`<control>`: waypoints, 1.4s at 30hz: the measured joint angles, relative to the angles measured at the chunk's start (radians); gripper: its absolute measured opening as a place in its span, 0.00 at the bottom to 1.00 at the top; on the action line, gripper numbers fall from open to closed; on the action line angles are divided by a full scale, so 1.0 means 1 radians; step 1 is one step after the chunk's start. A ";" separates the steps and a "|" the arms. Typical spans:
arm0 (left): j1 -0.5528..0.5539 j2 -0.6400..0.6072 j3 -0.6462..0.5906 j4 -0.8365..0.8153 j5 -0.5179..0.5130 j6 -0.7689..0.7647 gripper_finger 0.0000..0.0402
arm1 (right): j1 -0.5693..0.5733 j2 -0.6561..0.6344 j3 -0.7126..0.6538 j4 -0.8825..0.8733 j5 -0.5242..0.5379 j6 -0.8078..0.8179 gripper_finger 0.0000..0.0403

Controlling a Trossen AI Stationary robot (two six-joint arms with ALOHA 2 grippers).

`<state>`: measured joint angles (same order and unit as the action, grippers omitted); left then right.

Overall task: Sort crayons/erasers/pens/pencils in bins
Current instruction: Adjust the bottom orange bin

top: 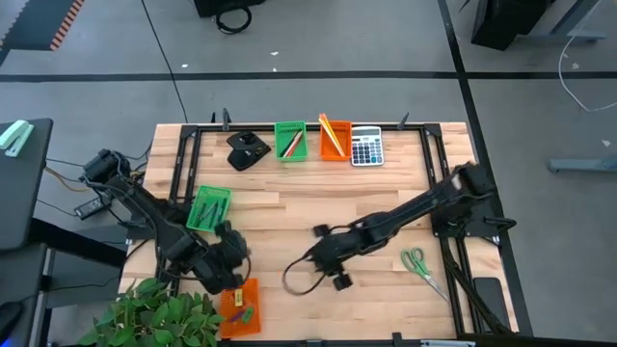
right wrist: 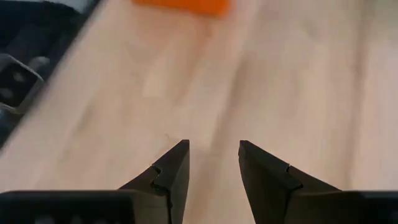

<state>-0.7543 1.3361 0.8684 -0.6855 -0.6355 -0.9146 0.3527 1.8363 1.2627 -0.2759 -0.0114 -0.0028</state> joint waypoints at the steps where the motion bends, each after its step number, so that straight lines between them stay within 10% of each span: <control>1: 0.008 0.000 0.000 0.022 0.083 0.012 0.12 | 0.001 -0.037 -0.056 0.016 0.026 0.027 0.36; 7: 0.016 0.028 0.000 0.085 0.410 0.106 0.13 | 0.015 -0.273 -0.394 0.210 0.222 0.183 0.36; 20: 0.070 0.070 0.000 0.087 0.696 0.141 0.23 | 0.044 -0.568 -0.715 0.338 0.341 0.285 0.36; 31: 0.127 0.137 0.000 0.085 0.717 0.133 0.59 | 0.043 -0.578 -0.729 0.337 0.356 0.260 0.36; 42: 0.142 0.208 0.001 0.191 0.736 0.114 0.54 | 0.043 -0.578 -0.729 0.325 0.370 0.238 0.36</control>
<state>-0.6120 1.5438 0.8691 -0.4940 0.1006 -0.8003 0.3957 1.2587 0.5335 0.0495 0.3584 0.2351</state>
